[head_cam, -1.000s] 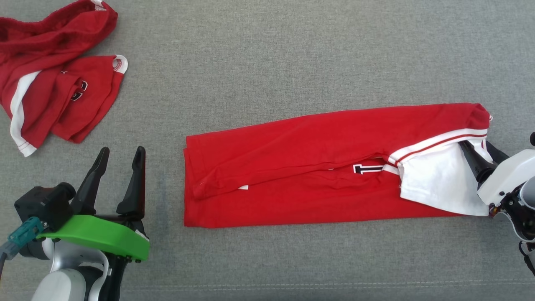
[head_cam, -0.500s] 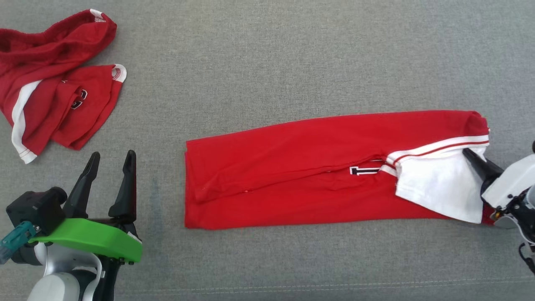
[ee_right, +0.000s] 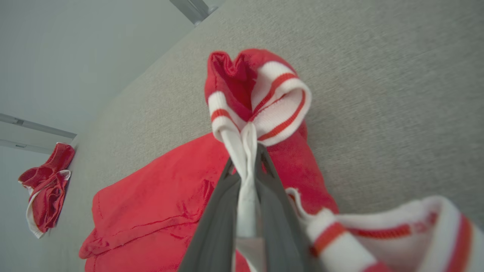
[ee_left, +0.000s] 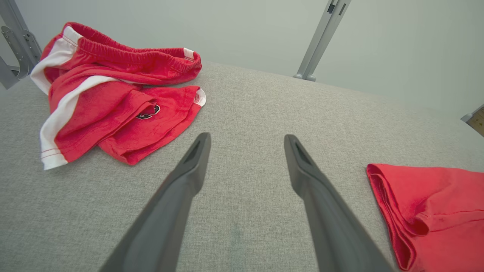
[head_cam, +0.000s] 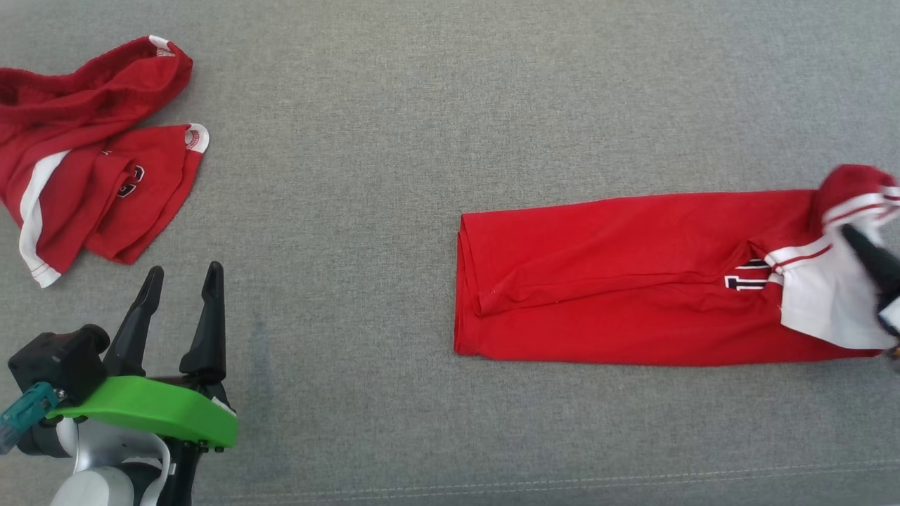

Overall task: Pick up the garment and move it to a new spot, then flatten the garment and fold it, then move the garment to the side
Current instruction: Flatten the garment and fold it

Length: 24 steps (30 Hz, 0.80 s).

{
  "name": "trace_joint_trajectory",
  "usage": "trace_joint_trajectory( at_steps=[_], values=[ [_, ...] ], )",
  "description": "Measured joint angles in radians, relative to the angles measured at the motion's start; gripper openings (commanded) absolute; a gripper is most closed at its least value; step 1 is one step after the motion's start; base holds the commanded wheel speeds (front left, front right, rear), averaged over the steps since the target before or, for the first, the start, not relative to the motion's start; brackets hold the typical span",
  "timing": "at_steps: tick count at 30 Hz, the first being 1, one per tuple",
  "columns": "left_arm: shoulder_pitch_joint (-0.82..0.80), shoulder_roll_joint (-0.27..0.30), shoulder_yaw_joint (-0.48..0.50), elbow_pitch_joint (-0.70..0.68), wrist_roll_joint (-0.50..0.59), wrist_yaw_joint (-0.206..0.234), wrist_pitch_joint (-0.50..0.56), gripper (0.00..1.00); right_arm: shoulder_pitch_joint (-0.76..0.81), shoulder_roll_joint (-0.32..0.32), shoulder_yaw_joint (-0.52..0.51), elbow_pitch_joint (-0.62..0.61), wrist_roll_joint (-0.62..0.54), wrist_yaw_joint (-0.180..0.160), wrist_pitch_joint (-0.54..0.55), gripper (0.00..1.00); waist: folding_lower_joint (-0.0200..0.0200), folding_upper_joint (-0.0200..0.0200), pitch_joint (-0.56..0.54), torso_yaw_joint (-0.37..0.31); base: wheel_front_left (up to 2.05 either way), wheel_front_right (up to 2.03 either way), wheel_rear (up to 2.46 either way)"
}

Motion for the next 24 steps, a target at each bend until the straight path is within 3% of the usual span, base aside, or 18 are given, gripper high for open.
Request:
trace_joint_trajectory(
  at_steps=[2,11,15,18,24],
  values=[
    [0.001,0.001,0.001,-0.002,0.0,0.0,0.0,1.0,0.0,0.057,0.051,-0.082,0.043,0.021,0.038,0.0,0.0,0.0,0.0,-0.004,0.0,0.0,0.0],
    [0.005,0.036,-0.013,-0.019,0.029,0.0,0.035,1.0,-0.045,0.221,0.239,-0.33,0.089,0.022,0.11,0.0,0.0,0.0,0.024,-0.022,0.0,0.0,0.0],
    [0.004,0.052,-0.022,-0.033,0.038,0.0,0.056,1.0,-0.102,0.298,0.286,-0.348,0.049,0.017,0.089,0.0,0.0,0.0,0.044,-0.03,0.0,0.0,0.0],
    [-0.002,0.06,-0.038,-0.044,0.044,-0.002,0.067,1.0,-0.132,0.35,0.343,-0.328,-0.027,-0.015,0.063,0.0,0.0,0.0,0.065,-0.031,0.0,0.0,0.0],
    [-0.02,0.059,-0.042,-0.041,0.044,-0.002,0.076,1.0,-0.166,0.43,0.445,-0.26,-0.117,-0.042,0.042,0.0,0.0,0.0,0.081,-0.019,0.0,0.0,0.0]
  ],
)
